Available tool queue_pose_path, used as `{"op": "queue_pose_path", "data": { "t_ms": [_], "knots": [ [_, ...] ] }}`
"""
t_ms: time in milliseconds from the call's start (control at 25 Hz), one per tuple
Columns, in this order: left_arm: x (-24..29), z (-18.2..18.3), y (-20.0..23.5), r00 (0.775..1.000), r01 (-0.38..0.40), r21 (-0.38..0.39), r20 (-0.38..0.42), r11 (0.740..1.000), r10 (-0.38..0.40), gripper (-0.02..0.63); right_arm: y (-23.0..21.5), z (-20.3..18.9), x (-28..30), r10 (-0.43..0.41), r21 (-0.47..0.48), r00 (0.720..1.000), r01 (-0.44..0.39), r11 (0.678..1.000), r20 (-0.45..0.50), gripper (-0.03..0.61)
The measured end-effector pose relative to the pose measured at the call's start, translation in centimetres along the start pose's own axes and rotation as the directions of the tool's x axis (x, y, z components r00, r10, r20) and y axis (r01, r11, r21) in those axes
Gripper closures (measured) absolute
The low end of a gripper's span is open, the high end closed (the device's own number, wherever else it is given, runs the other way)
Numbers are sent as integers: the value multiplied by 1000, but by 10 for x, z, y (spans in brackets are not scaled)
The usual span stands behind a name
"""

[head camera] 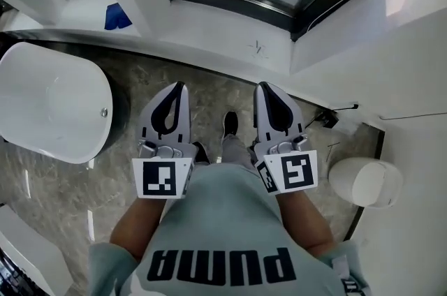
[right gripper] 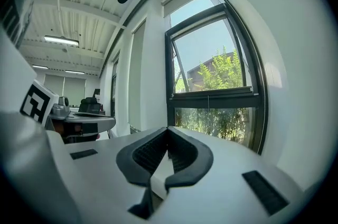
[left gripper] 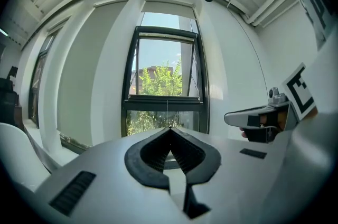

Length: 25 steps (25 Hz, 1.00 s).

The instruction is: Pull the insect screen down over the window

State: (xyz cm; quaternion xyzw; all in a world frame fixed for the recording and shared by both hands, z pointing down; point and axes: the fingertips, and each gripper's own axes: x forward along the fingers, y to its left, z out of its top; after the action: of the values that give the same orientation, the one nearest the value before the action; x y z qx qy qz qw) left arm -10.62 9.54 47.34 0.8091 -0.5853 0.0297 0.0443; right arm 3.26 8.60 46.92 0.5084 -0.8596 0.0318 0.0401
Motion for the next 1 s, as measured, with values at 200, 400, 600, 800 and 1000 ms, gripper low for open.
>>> {"op": "queue_pose_path", "data": {
  "t_ms": [200, 400, 600, 800, 1000],
  "knots": [
    [-26, -16, -11, 999, -4, 0, -39, 1000, 4, 600, 16, -10, -32, 7, -20, 1000, -8, 1000, -25, 572],
    [-30, -26, -32, 998, -14, -18, -55, 1000, 13, 600, 9, -28, -56, 15, -24, 997, -17, 1000, -75, 572],
    [-24, -41, -62, 996, 5, 3, -88, 1000, -5, 600, -13, -40, -72, 3, 13, 994, -2, 1000, -106, 572],
    [-22, -45, -66, 993, -26, -10, -118, 1000, 24, 600, -16, -51, -76, 21, 22, 993, -18, 1000, -117, 574],
    [-24, -47, -65, 994, -31, -15, -106, 999, 30, 600, -16, -50, -75, 21, 24, 994, -18, 1000, -108, 574]
  ]
}}
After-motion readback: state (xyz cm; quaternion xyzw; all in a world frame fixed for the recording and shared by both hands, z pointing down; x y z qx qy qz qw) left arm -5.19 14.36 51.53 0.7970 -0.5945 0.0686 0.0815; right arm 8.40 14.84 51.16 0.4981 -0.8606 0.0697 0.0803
